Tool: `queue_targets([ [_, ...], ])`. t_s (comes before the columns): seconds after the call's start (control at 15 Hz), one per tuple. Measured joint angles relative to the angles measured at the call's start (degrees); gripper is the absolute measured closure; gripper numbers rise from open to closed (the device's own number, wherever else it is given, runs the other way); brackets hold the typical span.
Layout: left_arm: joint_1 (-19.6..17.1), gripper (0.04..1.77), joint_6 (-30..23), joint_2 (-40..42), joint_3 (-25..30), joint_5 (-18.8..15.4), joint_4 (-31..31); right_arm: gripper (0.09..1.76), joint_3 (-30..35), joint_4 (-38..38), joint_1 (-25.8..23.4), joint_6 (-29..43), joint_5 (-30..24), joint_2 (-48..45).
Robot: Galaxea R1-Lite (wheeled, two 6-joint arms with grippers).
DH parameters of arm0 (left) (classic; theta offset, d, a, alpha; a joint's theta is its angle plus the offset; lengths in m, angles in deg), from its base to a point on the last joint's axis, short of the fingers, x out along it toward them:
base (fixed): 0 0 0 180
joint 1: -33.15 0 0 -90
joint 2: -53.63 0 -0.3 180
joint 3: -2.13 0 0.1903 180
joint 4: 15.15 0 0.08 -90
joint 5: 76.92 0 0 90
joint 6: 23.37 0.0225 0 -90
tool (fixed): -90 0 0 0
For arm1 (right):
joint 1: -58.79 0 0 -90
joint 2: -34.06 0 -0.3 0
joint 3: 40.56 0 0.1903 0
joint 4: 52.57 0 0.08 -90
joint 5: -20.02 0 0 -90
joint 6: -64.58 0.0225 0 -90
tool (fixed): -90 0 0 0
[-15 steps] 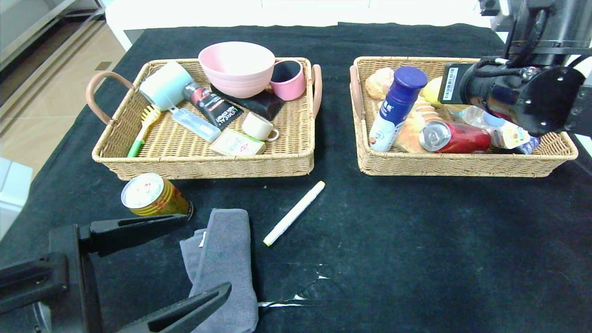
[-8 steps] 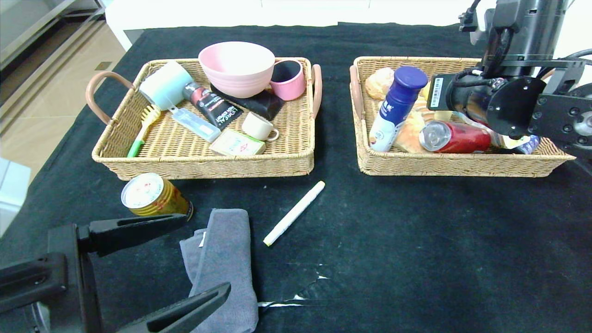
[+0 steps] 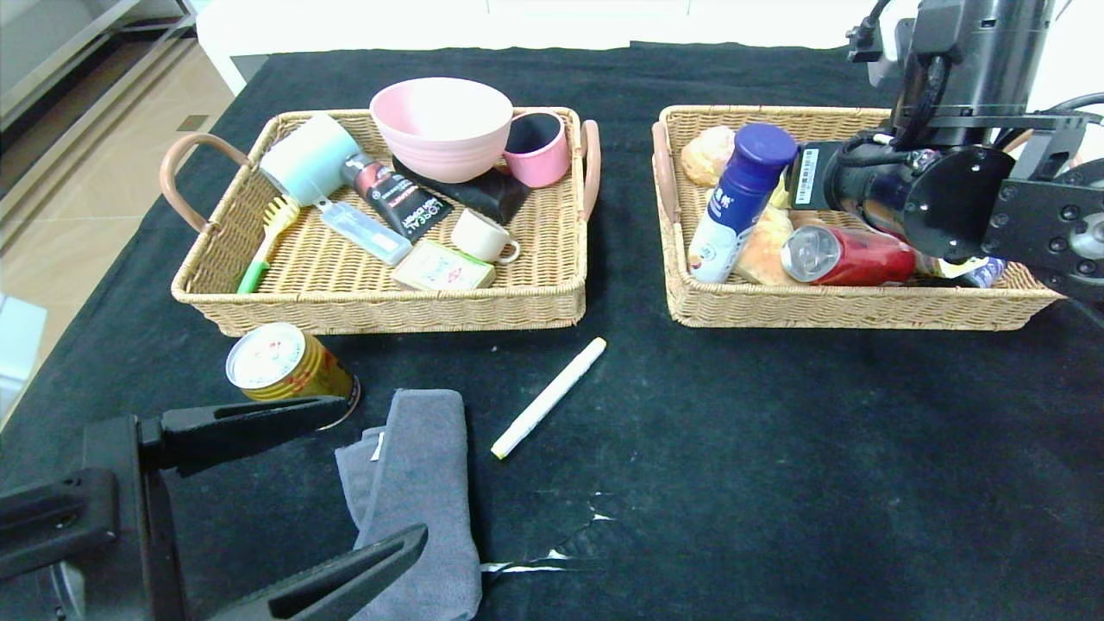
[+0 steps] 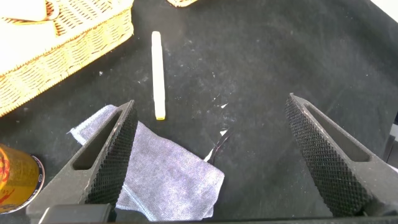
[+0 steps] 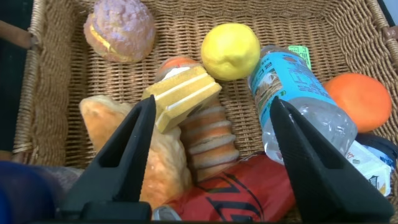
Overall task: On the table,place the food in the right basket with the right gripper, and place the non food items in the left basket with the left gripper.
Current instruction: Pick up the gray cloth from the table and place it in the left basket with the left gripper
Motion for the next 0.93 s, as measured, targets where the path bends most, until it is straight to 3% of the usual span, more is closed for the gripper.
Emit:
queue_targets([
  [0.27, 0.0, 0.09, 0.0, 0.1, 0.0, 0.0, 0.0, 0.35, 4.1, 0.2, 2.3, 0.1, -0.8, -2.9],
  [0.93, -0.1, 0.09, 0.0, -0.1, -0.1, 0.7, 0.1, 0.2, 23.6, 0.2, 8.1, 0.0, -8.4, -17.5],
])
